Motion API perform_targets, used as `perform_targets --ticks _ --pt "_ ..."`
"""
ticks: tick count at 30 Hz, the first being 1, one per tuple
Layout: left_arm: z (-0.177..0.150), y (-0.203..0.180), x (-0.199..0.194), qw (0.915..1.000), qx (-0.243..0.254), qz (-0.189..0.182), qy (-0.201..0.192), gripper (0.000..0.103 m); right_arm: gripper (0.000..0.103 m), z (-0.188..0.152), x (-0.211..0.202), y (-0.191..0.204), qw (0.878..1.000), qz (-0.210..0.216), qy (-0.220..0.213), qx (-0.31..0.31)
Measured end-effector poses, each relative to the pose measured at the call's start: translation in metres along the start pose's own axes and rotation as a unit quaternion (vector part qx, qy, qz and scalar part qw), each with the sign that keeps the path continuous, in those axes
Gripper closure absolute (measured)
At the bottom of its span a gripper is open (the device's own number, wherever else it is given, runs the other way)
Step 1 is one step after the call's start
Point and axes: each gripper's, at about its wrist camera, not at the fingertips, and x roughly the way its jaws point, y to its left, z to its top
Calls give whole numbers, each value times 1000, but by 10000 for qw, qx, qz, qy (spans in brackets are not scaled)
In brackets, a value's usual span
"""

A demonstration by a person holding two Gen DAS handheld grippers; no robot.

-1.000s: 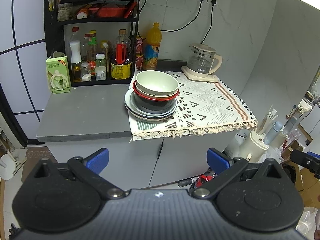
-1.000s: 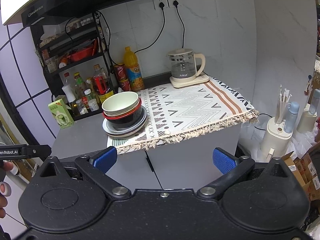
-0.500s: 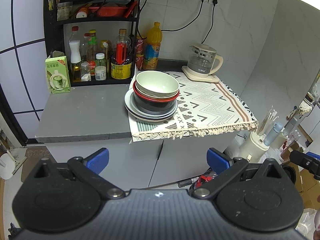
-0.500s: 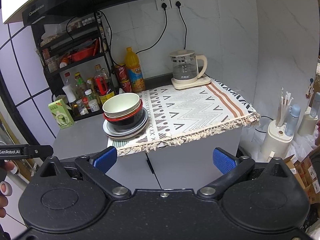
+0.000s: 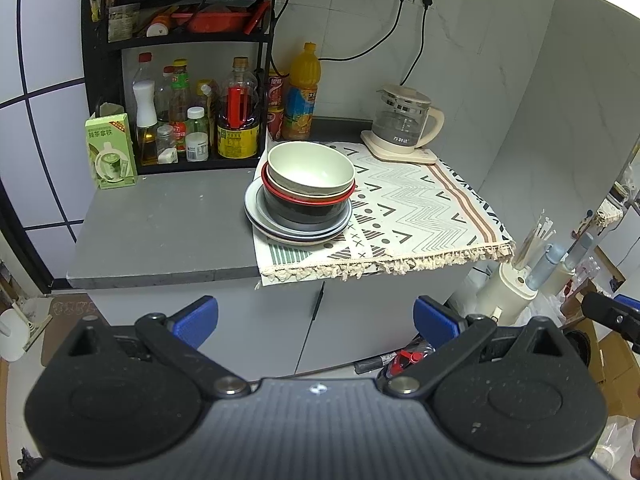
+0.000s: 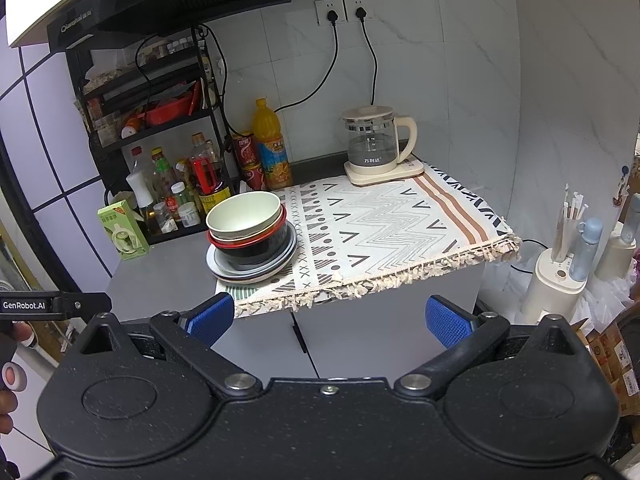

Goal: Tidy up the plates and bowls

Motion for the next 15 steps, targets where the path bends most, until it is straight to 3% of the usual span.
perform_targets --ticks 15 --pt "1 -3 6 9999 41 -47 97 0 0 -1 7 -4 9999 -68 88 57"
